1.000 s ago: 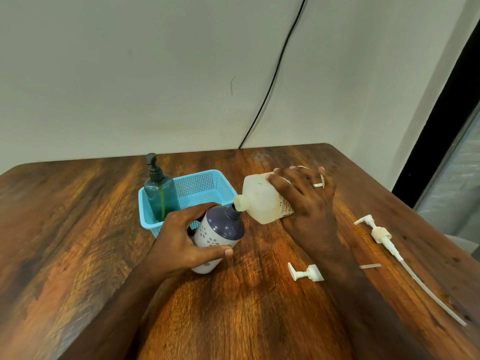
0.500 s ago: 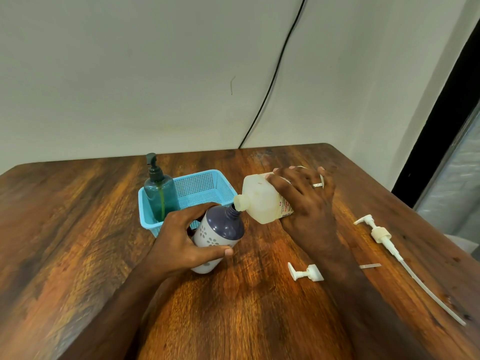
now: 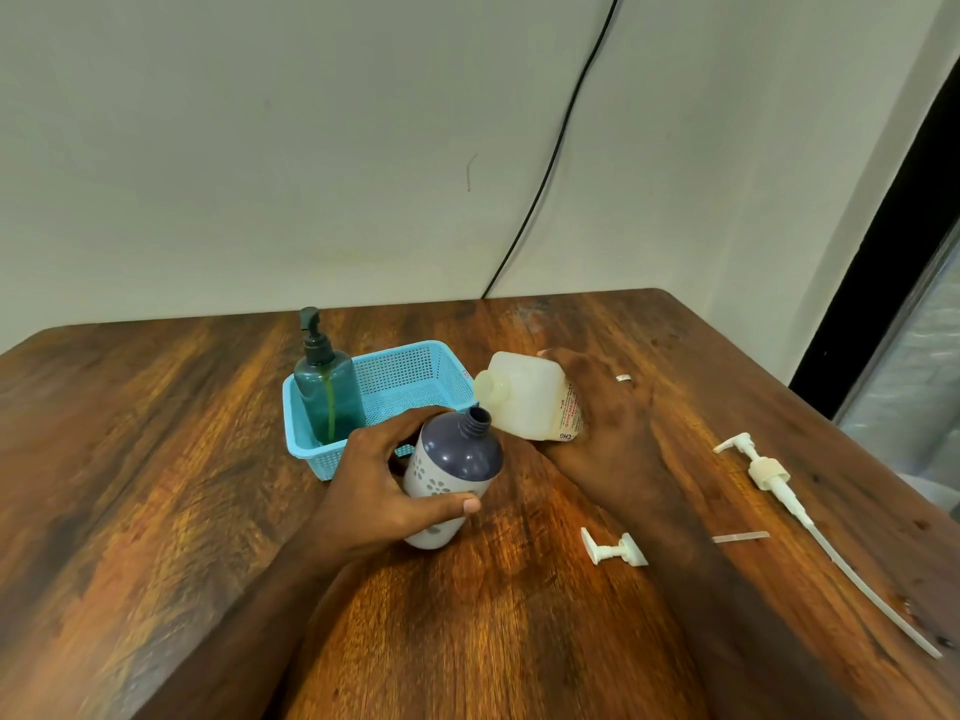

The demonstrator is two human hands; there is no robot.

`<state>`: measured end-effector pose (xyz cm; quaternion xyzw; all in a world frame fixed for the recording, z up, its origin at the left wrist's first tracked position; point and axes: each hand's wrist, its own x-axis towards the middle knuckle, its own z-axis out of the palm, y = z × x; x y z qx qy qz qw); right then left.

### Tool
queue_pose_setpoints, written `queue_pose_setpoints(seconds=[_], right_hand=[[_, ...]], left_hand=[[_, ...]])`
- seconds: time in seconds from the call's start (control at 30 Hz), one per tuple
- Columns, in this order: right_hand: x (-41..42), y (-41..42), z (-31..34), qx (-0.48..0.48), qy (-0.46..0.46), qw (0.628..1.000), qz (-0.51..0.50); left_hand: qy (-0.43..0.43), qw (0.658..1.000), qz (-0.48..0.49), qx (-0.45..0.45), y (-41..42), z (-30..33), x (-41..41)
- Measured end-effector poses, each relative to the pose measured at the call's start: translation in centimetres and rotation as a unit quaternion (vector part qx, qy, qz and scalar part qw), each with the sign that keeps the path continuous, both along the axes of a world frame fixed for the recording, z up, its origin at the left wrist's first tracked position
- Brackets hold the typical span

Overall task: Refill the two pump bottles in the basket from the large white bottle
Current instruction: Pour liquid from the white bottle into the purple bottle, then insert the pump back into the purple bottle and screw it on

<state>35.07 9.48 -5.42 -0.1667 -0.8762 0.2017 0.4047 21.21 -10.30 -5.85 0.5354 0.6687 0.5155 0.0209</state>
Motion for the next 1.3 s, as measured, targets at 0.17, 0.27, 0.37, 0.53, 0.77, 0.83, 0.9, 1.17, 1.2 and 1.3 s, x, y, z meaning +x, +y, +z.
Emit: queue_pose_setpoints(seconds=[0.17, 0.27, 0.37, 0.53, 0.77, 0.83, 0.9, 1.17, 1.2, 1.3], right_hand=[[0.0, 0.0, -0.7, -0.144, 0.014, 0.989, -0.009], [-0.4, 0.8, -1.2, -0.177, 0.026, 0.984, -0.021], [-0.6, 1.2, -1.5, -0.212, 0.027, 0.976, -0.032], [-1.2, 1.5, -1.7, -0.241, 0.017, 0.97, -0.039], [-1.7, 1.1, -2.3, -0.273, -0.005, 0.962, -0.023], [-1.7, 1.2, -2.2, -0.28, -0.01, 0.96, -0.022], [-1.5, 1.3, -2.1, -0.277, -0.026, 0.96, -0.019], [0.3, 2.2, -1.3, -0.28, -0.107, 0.953, 0.039], [0.8, 2.5, -1.0, -0.292, -0.123, 0.947, 0.05], [2.8, 3.3, -0.1, -0.307, -0.179, 0.934, 0.048]], left_hand=[[-0.036, 0.999, 0.006, -0.012, 0.7, -0.6, 0.8], [-0.06, 0.998, 0.009, -0.016, 1.0, -1.1, 1.3], [-0.083, 0.996, 0.013, -0.015, 1.3, -1.4, 1.5], [-0.111, 0.994, 0.013, -0.01, 1.7, -1.6, 1.8], [-0.147, 0.989, 0.021, 0.006, 1.9, -1.9, 1.7], [-0.155, 0.987, 0.031, 0.008, 2.1, -2.0, 1.5], [-0.163, 0.986, 0.044, 0.012, 2.3, -2.2, 1.4], [-0.153, 0.986, 0.06, 0.021, 2.5, -2.1, 1.8], [-0.155, 0.986, 0.058, 0.022, 2.5, -2.1, 1.7], [-0.153, 0.987, 0.048, 0.018, 2.3, -2.1, 1.7]])
